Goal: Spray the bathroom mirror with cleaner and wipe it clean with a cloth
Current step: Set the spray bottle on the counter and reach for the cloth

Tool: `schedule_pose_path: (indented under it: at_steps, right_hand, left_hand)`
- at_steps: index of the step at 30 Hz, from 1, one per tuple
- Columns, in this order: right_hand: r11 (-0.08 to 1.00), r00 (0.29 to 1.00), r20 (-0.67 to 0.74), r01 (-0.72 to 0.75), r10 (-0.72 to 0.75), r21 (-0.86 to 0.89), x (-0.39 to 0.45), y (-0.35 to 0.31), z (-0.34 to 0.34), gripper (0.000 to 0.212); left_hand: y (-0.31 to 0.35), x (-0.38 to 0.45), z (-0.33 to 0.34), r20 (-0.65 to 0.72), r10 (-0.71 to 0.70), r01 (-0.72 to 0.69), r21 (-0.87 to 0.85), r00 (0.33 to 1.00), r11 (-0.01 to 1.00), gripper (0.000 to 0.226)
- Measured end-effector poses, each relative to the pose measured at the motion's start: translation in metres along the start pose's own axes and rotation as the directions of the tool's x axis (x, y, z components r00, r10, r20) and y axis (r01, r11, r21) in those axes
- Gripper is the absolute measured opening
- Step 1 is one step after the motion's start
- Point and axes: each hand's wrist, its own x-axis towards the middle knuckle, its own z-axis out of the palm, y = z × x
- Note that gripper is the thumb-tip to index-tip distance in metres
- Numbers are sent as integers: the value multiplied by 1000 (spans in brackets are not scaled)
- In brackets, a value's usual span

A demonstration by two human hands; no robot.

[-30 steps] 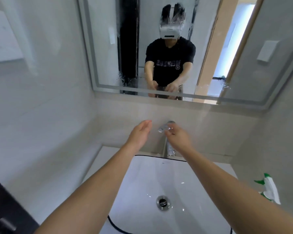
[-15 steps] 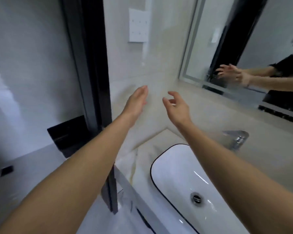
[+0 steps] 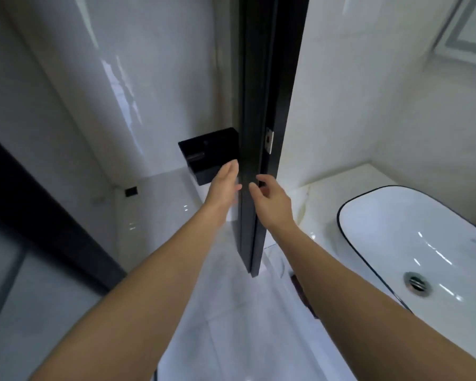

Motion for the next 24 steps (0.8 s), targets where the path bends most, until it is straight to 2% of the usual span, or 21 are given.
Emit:
schedule_pose_path:
  at_steps: [6,11,14,17,20,22,24]
  right_hand:
    - [978,975,74,-210,210,-11,-43,125,66,38]
    - [959,961,18,-275,277,-72,-57,242,99,37]
    - [947,953,-48,-304,300,-105,-70,317,114,34]
    - [914,927,-138,-370,350,-165,-70,390,116,34]
    - [886,880,-275,-438,388,-150,-62,458,105,35]
    - [856,809,-411,-503,420,-117,-53,501,92,39]
    - [821,702,-558,-568,442,-65,-44,539,72,45]
  left_hand:
    - [-127,-2,-20,-65,-141,141,-7,988,990,45]
    - [-250,11,-9,-32,-187,186,-41,982,982,39]
    - [-332,22,12,15,-201,201,13,979,979,36]
    - [-401,44,43,60,-214,211,52,975,976,30]
    - [-452,67,81,137,-205,197,71,969,978,20]
    - [-486,90,112,210,-187,153,165,960,974,32]
    - [-514,112,144,262,-187,105,299,947,949,45]
